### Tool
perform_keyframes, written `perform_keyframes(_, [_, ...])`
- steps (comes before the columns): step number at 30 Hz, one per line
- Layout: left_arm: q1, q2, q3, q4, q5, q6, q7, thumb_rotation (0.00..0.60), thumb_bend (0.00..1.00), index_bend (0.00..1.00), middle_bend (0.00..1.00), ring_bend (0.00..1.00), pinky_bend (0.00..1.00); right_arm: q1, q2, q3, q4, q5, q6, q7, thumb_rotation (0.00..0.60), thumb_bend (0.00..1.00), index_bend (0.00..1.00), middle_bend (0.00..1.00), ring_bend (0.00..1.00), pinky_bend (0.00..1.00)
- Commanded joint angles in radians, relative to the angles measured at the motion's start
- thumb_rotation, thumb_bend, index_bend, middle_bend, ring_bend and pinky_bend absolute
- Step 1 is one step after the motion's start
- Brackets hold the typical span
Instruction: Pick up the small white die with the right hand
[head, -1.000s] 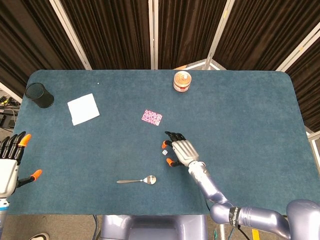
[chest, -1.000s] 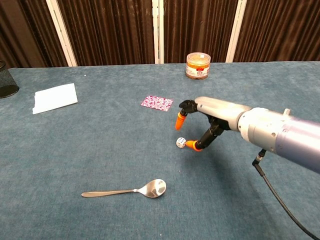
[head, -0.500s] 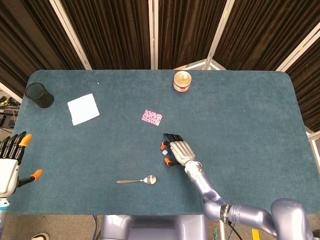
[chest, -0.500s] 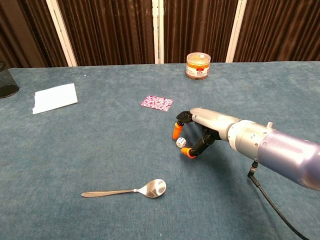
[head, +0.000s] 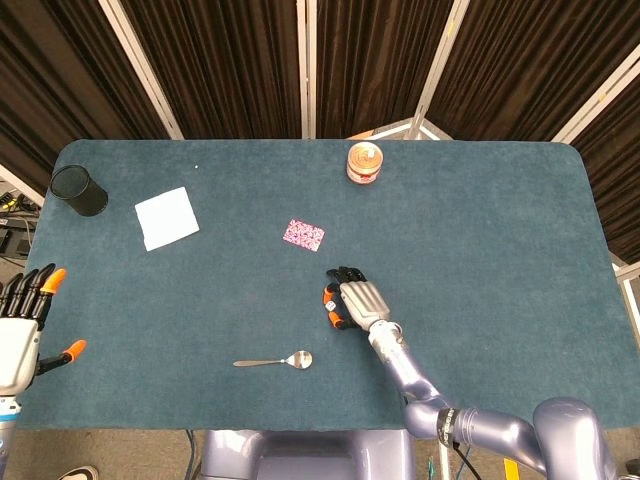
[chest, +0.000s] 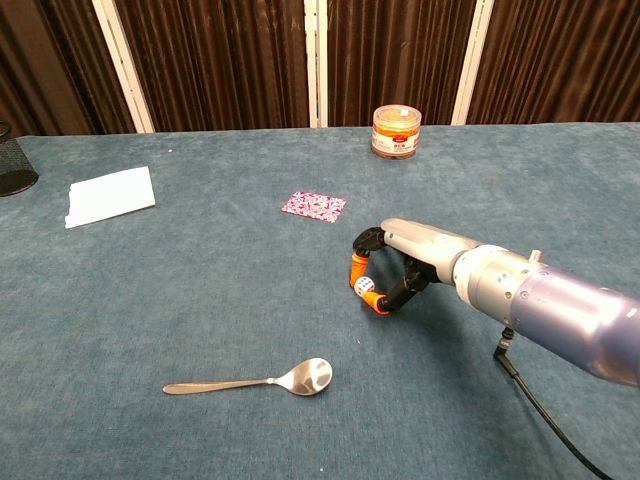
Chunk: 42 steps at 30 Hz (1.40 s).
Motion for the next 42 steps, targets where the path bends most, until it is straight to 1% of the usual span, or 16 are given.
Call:
perform_keyframes(1, [0.0,0.0,0.0,0.0,0.0,0.0,0.0,0.6,0.0,0.0,0.0,0.0,0.0,0.001,-0.004,-0.002,0.008,0.002,-0.004,0.003,0.6,0.37,0.48,0.12,0.0,0.0])
perform_keyframes(7, [0.0,0.0,0.001,-0.001,0.003,0.001,0.0,0.6,0.0,0.0,0.0,0.0,0.0,0.002,-0.002,-0.004,0.014,-0.008,0.003,0.001,0.6,0.37,0.47,0.12,0.0,0.0])
perform_keyframes(9, [0.0,0.0,0.001,-0.002,0.005,0.002,0.0,0.6,0.0,0.0,0.0,0.0,0.0,0.001,0.003,-0.003,0.009,-0.006,0.003,0.002,0.6,0.38,0.49,0.13,0.0,0.0])
perform_keyframes(13, [0.0,0.0,0.004,-0.003,0.007,0.001,0.002,0.6,0.0,0.0,0.0,0.0,0.0,-0.003,0.007,-0.003,-0.002,-0.013,0.013,0.006,0.6,0.41,0.57,0.19,0.0,0.0])
perform_keyframes(16, [0.0,0.0,0.004,-0.004,0.01,0.003,0.004,0.6,0.0,0.0,0.0,0.0,0.0,-0.006,0.014,-0.002,-0.018,-0.026,0.026,0.01,0.6,0.42,0.59,0.21,0.0,0.0])
perform_keyframes(20, [0.0,-0.001,0.004,-0.003,0.01,0.003,0.004,0.6,0.0,0.0,0.0,0.0,0.0,-0.012,0.042,0.01,-0.064,-0.047,0.058,0.013,0.6,0.42,0.59,0.21,0.0,0.0])
perform_keyframes(22, [-0.001,-0.002,0.005,-0.001,0.008,0.001,0.005,0.6,0.0,0.0,0.0,0.0,0.0,-0.018,0.075,0.02,-0.11,-0.065,0.088,0.006,0.6,0.42,0.59,0.21,0.0,0.0])
perform_keyframes(24, [-0.002,-0.003,0.005,0.0,0.007,-0.001,0.005,0.6,0.0,0.0,0.0,0.0,0.0,-0.027,0.122,0.033,-0.165,-0.089,0.131,-0.014,0.6,0.42,0.59,0.21,0.0,0.0])
perform_keyframes(25, [-0.002,-0.003,0.005,0.0,0.008,-0.001,0.006,0.6,0.0,0.0,0.0,0.0,0.0,-0.039,0.161,0.035,-0.215,-0.101,0.157,-0.03,0.6,0.42,0.58,0.21,0.0,0.0])
perform_keyframes(27, [-0.002,-0.004,0.005,-0.001,0.011,0.002,0.008,0.6,0.0,0.0,0.0,0.0,0.0,-0.053,0.208,0.037,-0.269,-0.105,0.182,-0.053,0.6,0.42,0.58,0.2,0.0,0.0])
perform_keyframes(33, [0.0,-0.006,0.01,-0.009,0.027,0.009,0.02,0.6,0.0,0.0,0.0,0.0,0.0,-0.103,0.323,0.034,-0.381,-0.092,0.24,-0.087,0.6,0.41,0.53,0.18,0.0,0.0])
perform_keyframes(38, [-0.001,-0.009,0.015,-0.016,0.042,0.013,0.035,0.6,0.0,0.0,0.0,0.0,0.0,-0.147,0.395,0.008,-0.45,-0.087,0.27,-0.095,0.6,0.37,0.39,0.1,0.0,0.0])
perform_keyframes(42, [0.0,-0.01,0.02,-0.022,0.059,0.02,0.045,0.6,0.0,0.0,0.0,0.0,0.0,-0.192,0.449,-0.019,-0.501,-0.108,0.317,-0.094,0.6,0.37,0.32,0.07,0.0,0.0])
